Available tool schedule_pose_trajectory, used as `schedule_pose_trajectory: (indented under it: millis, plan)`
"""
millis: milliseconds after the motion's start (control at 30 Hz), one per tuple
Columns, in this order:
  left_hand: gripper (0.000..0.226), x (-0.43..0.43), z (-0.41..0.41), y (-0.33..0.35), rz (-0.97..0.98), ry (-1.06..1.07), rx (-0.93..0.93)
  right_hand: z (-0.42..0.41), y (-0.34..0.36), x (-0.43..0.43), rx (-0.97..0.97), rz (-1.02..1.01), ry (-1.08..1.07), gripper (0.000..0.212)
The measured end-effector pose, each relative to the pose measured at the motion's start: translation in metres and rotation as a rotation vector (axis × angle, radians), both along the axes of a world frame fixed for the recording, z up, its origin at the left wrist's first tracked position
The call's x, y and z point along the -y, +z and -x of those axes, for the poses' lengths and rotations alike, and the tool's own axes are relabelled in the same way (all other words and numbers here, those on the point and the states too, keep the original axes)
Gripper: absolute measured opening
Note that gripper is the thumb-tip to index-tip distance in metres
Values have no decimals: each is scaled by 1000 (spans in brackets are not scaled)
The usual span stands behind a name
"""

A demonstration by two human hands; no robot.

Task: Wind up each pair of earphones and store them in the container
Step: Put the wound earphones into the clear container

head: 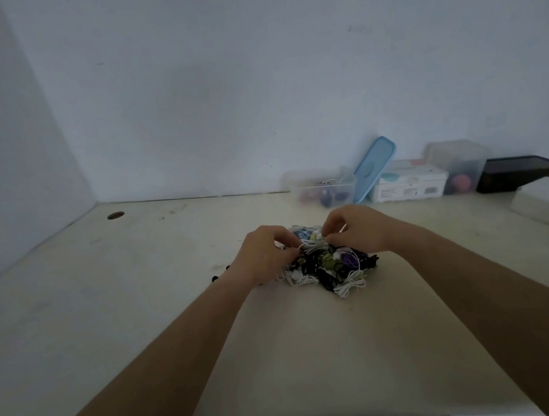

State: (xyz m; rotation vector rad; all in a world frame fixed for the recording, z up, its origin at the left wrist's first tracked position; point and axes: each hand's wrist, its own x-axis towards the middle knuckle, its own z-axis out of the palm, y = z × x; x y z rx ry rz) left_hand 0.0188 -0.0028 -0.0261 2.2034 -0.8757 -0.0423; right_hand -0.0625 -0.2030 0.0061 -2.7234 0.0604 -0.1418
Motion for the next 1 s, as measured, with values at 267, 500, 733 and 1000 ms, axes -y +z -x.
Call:
schedule_pose_trajectory:
  millis: [267,500,733,1000]
  plan:
    - [13,-2,2,-2,46,-5,-56,-6,-5,-9,-86,-13,8,7]
    - [13,-4,-3,-4,243,32,-105,-6,2,-4,157,-231,7,8]
    - [16,-1,-2,-2,297,46,-154,-7,20,-6,309,-473,-42,9]
    - [31,11,11,13,482,-57,-452,-9,36,-22,346,-618,-13,17]
